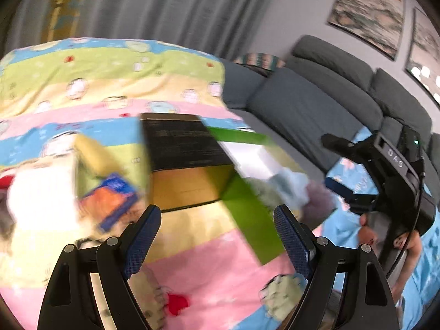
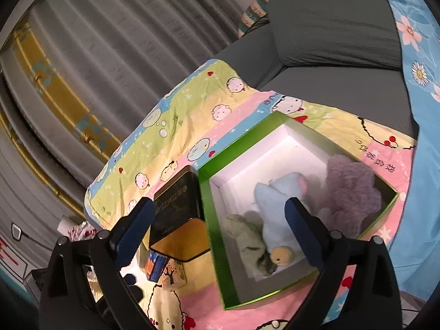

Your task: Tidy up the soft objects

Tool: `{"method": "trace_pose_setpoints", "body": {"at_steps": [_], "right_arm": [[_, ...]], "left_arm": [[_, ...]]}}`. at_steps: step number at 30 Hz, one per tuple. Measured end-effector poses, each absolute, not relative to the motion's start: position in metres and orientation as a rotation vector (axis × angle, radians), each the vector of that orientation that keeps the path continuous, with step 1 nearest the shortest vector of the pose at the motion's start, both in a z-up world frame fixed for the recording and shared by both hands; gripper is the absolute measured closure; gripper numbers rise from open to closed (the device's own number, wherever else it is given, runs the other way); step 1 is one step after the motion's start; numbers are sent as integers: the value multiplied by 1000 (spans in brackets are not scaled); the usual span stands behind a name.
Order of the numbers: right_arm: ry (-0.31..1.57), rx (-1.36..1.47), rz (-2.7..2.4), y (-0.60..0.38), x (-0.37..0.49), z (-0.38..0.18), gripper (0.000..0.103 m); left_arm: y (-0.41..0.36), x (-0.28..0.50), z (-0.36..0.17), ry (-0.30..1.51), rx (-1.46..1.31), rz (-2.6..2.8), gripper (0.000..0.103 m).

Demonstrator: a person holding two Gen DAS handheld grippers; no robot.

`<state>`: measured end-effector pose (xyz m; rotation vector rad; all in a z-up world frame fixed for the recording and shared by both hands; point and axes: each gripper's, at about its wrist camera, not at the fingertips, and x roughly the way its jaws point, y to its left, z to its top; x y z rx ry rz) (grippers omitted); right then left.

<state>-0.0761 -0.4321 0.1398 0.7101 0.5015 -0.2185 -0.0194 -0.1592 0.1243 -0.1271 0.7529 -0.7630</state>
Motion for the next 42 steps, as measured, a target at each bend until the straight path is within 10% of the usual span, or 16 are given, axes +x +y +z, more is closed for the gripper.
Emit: {"method": "trace_pose_setpoints", "body": {"at_steps": [18,42], "right_arm": [[608,435,-146,-339,-43,141,1],[795,170,73,-200,-5,101,1]], "left_arm": [[21,-14,75,766,-260,-341,12],[70,-8,77,748,-341,-208,12]]}}
